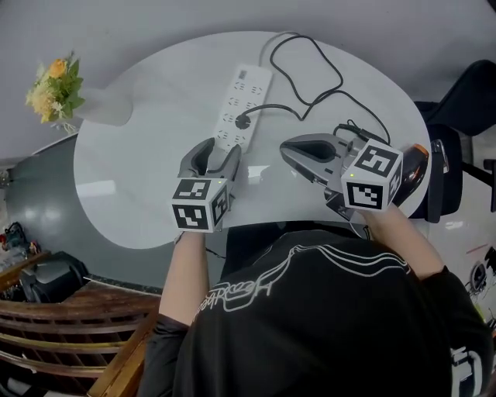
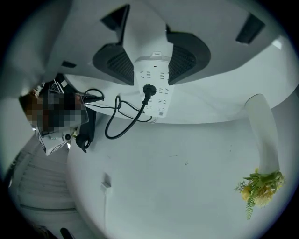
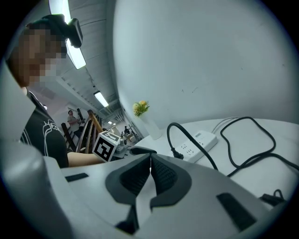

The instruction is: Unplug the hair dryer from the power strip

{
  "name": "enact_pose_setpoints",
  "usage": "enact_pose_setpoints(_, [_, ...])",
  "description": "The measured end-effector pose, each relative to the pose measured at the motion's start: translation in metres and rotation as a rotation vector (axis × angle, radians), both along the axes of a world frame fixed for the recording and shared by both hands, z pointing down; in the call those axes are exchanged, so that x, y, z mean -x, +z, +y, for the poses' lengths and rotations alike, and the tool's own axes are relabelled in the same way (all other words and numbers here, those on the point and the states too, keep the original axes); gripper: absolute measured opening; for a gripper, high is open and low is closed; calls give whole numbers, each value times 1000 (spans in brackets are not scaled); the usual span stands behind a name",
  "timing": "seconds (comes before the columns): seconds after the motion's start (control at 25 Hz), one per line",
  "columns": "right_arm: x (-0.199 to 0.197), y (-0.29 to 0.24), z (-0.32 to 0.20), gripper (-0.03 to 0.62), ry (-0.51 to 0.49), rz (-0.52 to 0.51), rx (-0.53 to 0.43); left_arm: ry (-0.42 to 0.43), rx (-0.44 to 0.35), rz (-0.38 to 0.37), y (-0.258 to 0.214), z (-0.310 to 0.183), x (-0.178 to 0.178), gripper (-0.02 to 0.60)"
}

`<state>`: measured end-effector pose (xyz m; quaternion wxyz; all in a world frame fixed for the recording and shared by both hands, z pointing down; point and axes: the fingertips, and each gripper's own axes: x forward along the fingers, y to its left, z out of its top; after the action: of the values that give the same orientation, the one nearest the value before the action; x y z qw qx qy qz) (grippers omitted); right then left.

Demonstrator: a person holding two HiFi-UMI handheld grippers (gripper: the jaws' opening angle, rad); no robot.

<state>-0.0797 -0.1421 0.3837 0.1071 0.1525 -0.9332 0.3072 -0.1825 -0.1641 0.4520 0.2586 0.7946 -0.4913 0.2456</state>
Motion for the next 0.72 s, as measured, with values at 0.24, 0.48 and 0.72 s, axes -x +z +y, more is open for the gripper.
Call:
enact_pose_setpoints(0.24, [7, 14, -3, -3, -12, 35, 29, -14, 27, -8, 19, -15, 13, 216])
enact_pose_setpoints(0.48, [14, 25, -10, -3, -13, 52, 58, -42, 70, 25, 37, -23, 25, 215])
enact_pose_setpoints(0.72, [16, 32, -16, -3, -10, 49, 80, -29, 100, 94, 43, -23, 24, 202])
